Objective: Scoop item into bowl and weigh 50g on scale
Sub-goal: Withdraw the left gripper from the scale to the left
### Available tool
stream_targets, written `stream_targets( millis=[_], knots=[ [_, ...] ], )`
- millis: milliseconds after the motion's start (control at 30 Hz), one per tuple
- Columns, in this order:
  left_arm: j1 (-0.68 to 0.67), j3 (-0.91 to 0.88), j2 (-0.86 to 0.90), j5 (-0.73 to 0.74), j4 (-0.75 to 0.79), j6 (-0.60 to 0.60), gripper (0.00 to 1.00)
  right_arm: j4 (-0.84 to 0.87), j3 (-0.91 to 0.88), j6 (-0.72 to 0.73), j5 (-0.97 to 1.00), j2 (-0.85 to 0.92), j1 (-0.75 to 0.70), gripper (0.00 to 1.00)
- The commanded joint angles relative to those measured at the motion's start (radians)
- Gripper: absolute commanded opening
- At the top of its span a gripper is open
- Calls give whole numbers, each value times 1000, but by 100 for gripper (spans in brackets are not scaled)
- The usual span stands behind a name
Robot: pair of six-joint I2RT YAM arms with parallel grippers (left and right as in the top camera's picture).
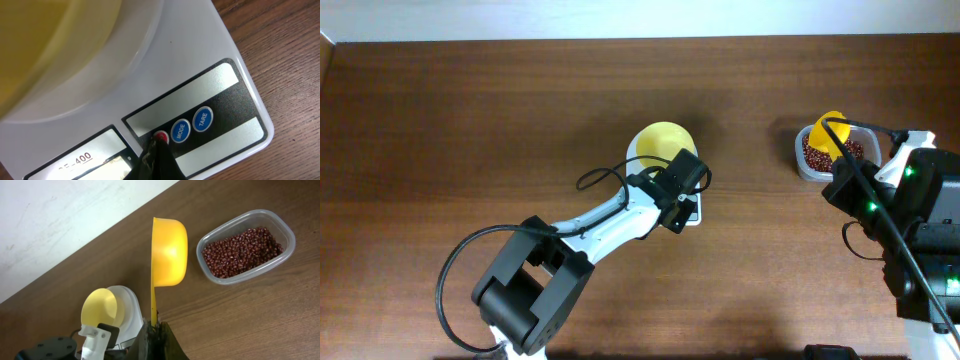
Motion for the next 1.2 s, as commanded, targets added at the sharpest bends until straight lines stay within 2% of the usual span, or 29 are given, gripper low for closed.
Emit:
stream_targets(
  millis=[0,300,467,667,767,833,933,1167],
  knots=[
    [3,-60,62,-14,-37,13,0,-3,15,0,-2,-2,-5,4],
    [3,-29,50,-7,-121,13,0,-18,15,0,-2,-2,-5,4],
    [3,-9,-183,93,-142,13,0,-19,15,0,-2,-2,-5,4],
    [22,-9,-514,91,-142,13,0,-28,15,0,-2,-2,-5,4],
    [113,-9,-577,91,-149,13,2,-42,15,0,-2,-2,-5,4],
    [258,-9,-587,91,-192,13,1,-42,15,0,-2,-2,-5,4],
    [388,-9,-587,92,-225,13,0,-42,15,1,-2,-2,-5,4],
    [616,-9,-587,88,-240,13,2,-42,14,1,-2,2,-5,4]
  ],
)
